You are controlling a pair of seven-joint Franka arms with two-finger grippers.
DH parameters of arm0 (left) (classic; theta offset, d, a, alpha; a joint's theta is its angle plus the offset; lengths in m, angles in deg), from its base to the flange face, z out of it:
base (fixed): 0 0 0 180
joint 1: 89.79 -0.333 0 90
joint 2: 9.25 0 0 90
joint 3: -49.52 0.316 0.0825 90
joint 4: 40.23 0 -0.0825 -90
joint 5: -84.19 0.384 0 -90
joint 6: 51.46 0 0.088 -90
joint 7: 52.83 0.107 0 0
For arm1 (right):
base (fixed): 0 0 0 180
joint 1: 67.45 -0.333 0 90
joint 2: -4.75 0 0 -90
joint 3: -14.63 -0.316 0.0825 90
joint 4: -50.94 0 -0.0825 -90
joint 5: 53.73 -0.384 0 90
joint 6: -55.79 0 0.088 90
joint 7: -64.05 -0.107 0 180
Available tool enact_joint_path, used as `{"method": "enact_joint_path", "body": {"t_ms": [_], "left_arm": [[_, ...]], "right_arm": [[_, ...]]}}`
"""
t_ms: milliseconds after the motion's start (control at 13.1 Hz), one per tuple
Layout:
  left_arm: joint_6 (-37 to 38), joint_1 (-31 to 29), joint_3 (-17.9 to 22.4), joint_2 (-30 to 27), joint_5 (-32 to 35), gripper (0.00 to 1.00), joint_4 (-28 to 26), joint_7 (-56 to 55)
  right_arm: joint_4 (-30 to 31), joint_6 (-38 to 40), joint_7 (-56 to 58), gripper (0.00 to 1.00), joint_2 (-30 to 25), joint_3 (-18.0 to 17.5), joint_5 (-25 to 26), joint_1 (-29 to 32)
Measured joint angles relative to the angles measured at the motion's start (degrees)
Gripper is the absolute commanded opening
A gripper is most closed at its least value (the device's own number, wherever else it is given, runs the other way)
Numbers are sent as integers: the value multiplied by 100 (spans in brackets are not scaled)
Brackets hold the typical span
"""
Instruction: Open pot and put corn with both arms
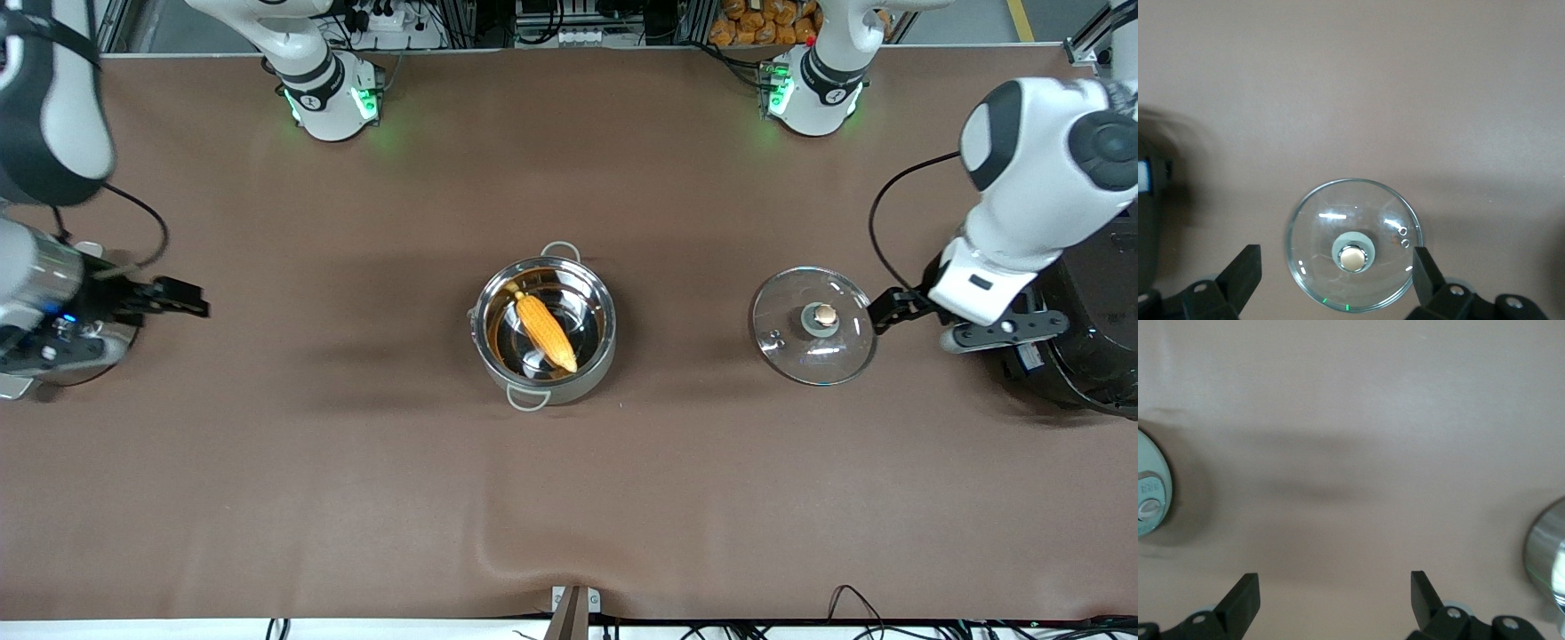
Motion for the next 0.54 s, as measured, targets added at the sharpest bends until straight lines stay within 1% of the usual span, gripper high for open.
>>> {"method": "enact_joint_path", "body": {"t_ms": [306, 382, 535], "left_arm": [[995, -52, 0, -13, 0, 100, 755, 112], [1233, -52, -4, -18, 0, 100, 936, 114], [1525, -51, -23, -27, 0, 100, 1204, 116]], "right_arm": [[512, 279, 21, 100, -759, 357, 21, -27], [566, 371, 21, 100, -886, 456, 21, -44], [618, 440, 18, 100, -1080, 526, 21, -59]]}}
